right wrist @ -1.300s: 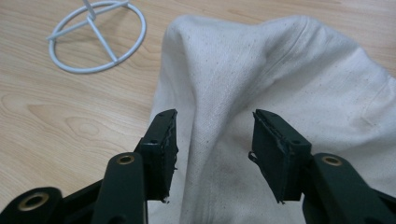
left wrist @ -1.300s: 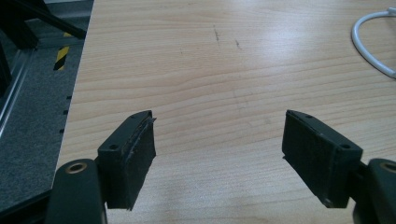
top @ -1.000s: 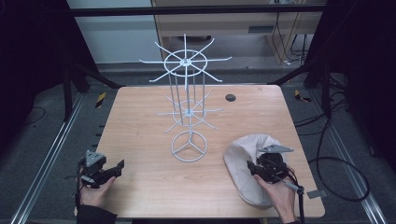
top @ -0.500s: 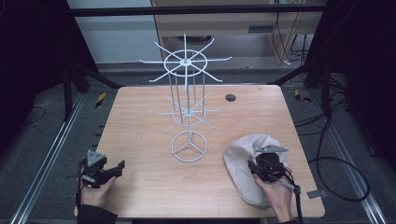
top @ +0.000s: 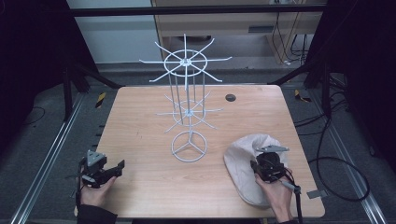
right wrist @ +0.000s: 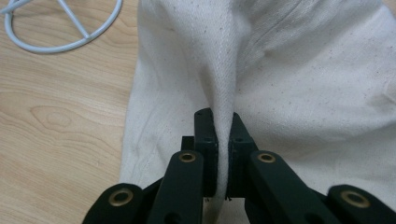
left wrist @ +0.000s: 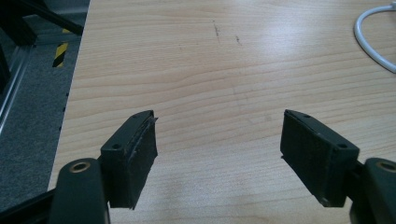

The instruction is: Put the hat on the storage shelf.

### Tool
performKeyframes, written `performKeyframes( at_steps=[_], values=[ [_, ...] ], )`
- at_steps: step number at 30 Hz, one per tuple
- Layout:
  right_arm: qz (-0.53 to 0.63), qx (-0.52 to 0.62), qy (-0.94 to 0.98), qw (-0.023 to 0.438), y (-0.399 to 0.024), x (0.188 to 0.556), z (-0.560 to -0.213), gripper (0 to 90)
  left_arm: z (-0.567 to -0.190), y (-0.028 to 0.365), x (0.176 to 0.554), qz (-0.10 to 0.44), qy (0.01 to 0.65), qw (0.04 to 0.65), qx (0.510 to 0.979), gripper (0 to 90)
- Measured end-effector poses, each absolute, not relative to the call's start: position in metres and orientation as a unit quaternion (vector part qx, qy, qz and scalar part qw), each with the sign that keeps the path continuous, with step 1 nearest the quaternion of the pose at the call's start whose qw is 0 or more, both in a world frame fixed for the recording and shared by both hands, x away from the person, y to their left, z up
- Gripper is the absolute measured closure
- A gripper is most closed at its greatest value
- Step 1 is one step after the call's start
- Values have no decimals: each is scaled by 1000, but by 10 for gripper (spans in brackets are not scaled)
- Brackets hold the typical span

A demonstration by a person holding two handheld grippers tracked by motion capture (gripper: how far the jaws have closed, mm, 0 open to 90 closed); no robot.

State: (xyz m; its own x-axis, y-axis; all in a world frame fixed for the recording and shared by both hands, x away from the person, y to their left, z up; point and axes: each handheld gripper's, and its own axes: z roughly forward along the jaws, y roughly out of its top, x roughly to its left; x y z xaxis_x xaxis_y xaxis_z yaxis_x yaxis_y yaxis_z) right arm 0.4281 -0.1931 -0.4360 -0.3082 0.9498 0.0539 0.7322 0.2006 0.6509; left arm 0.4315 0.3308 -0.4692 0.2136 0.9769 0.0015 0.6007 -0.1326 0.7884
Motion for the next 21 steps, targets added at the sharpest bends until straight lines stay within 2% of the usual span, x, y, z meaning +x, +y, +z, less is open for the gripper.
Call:
performKeyframes(
  at_steps=[10,21],
  values=[
    [306,558,746,195,-195,425,-430,883,-469,330,432,276,563,340,701,267],
    [354,536,729,236,-206,416,-414,886,-469,329,432,275,563,341,701,269]
  ],
)
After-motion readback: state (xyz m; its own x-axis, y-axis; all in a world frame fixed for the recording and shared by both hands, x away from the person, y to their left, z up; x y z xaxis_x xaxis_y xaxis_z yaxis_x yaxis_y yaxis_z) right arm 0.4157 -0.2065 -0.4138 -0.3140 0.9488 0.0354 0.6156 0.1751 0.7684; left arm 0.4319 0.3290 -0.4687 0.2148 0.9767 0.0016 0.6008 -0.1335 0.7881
